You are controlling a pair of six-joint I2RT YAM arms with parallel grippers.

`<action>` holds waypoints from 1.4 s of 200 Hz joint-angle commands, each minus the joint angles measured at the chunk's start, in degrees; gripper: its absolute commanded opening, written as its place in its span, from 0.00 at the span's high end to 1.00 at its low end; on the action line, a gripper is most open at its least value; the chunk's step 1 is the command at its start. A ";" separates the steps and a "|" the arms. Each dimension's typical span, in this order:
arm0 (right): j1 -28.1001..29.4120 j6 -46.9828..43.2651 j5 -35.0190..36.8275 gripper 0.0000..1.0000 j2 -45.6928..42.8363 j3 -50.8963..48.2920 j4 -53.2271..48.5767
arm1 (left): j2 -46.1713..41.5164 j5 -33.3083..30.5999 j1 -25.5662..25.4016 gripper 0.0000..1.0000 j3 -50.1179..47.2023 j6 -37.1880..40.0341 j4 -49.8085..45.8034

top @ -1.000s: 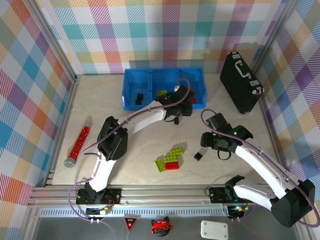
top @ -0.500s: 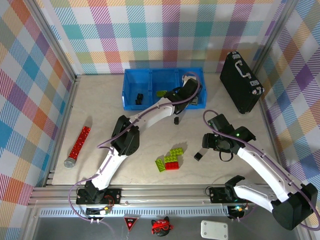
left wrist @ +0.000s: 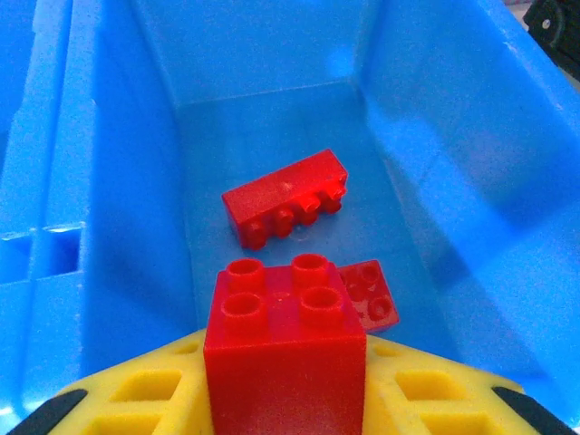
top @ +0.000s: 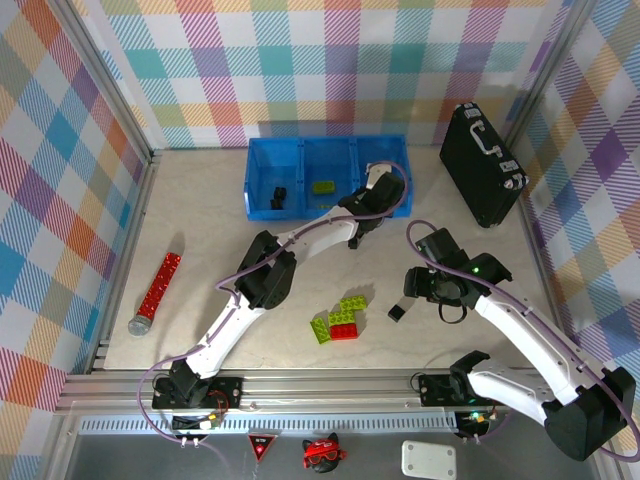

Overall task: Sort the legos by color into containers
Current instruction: Place the lego in the container.

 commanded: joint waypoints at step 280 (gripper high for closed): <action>-0.23 -6.59 -6.33 0.30 12.09 4.25 4.10 | -31.59 21.83 4.49 0.49 -26.31 -2.17 -17.87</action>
